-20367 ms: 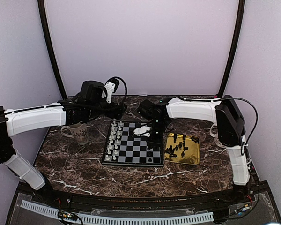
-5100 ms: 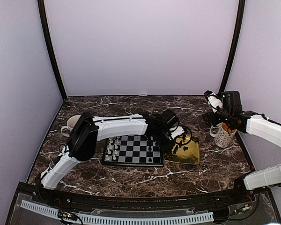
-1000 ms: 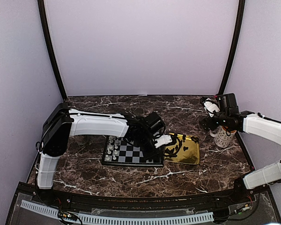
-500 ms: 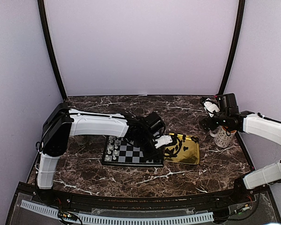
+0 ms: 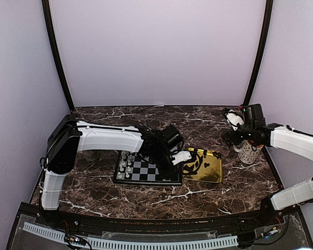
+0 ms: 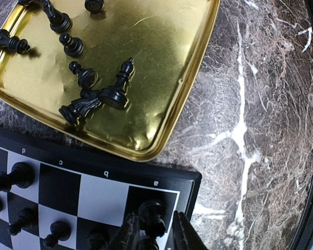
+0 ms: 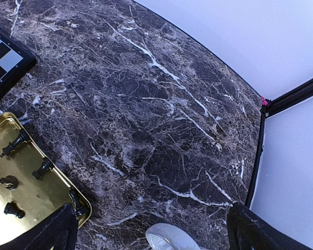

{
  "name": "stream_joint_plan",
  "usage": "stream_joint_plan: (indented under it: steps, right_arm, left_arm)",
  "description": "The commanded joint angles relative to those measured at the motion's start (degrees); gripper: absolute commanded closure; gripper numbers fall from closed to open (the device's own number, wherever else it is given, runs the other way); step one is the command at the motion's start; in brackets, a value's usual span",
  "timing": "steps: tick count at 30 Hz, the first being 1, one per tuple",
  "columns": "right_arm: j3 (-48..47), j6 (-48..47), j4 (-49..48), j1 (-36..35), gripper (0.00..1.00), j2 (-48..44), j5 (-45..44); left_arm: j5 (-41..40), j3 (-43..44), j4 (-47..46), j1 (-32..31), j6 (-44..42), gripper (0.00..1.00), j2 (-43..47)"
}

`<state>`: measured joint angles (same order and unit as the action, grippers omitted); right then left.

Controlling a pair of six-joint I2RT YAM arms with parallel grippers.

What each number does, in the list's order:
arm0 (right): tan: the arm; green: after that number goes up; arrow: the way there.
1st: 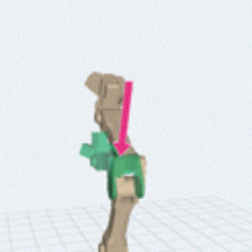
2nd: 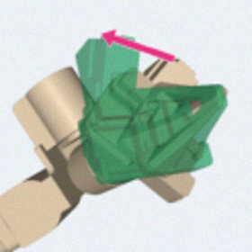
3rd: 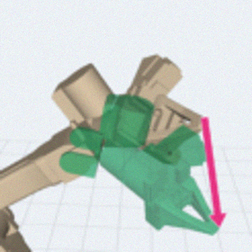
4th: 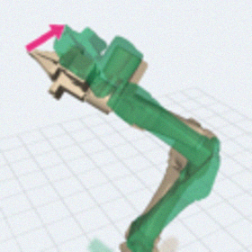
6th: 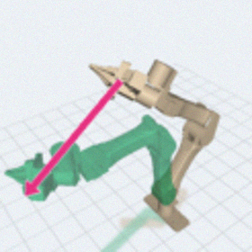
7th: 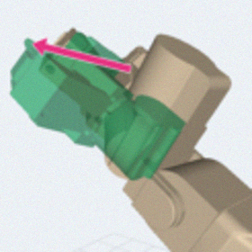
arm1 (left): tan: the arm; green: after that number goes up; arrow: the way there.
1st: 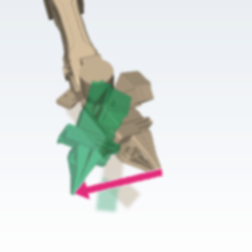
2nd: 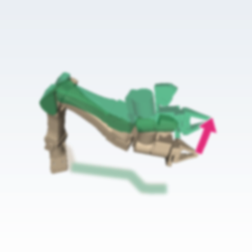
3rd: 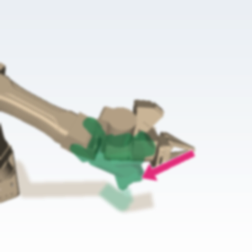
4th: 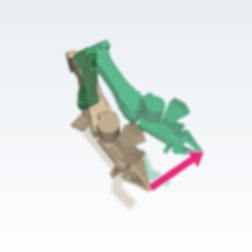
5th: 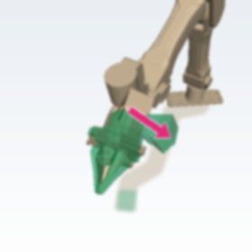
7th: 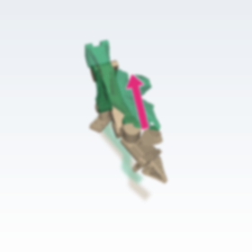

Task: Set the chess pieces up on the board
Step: Place the rook at h8, then pick up the knight from the storage box.

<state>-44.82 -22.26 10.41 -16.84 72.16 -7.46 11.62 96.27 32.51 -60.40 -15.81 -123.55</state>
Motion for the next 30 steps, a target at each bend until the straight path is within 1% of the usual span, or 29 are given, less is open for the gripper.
stream_joint_plan:
  steps: [1,5,9,13,14,15,16,17,21,24,26,28,30]
  right_arm:
    - [-0.3,-0.9,-0.5,0.1,0.00,0.1,1.5]
    - [-0.8,-0.7,0.6,0.1,0.00,-1.2,5.0]
    - [-3.2,1.2,2.3,0.1,0.00,-4.2,8.7]
    - [-6.6,-2.6,6.8,0.1,0.00,-6.0,15.3]
    - [-8.0,-4.3,9.1,0.1,0.00,-5.8,17.2]
    - [-9.5,-5.6,11.5,0.0,0.00,-5.5,18.7]
    - [-11.3,-6.7,14.3,0.0,0.01,-4.8,20.0]
    - [-13.2,-8.2,17.2,0.1,0.02,-4.1,21.7]
    - [-19.4,-10.3,27.2,-0.6,0.18,0.9,27.1]
    - [-23.3,-10.7,31.6,-1.8,0.32,5.2,27.9]
    - [-25.0,-10.3,33.3,-2.9,0.40,7.9,27.1]
    - [-26.4,-9.9,34.5,-4.3,0.45,10.9,25.7]
    - [-27.2,-9.5,34.9,-5.6,0.49,13.3,24.3]
  left_arm:
    - [0.4,1.3,1.2,-0.2,0.8,0.72,1.2]
    - [0.4,2.6,0.8,-0.2,1.3,0.69,1.8]
    - [-2.3,3.8,1.8,-0.2,0.9,0.66,4.1]
    - [-6.9,4.0,3.2,-0.2,-0.1,0.59,8.9]
    - [-8.2,3.6,2.8,-0.2,0.0,0.54,10.3]
    - [-9.7,2.9,1.9,-0.2,0.1,0.27,12.0]
    - [-11.2,1.8,0.7,-0.2,0.2,0.04,13.6]
    - [-13.1,0.4,-1.2,-0.2,0.4,0.01,15.4]
    - [-26.2,-9.5,-13.7,0.2,2.7,0.01,22.7]
    - [-31.2,-15.3,-17.8,1.2,3.0,0.01,26.4]
    - [-31.8,-20.2,-22.9,2.2,2.1,0.01,29.4]
    - [-31.2,-25.7,-29.2,3.9,3.0,0.01,32.7]
    - [-27.3,-30.9,-34.9,7.1,5.6,0.01,36.0]
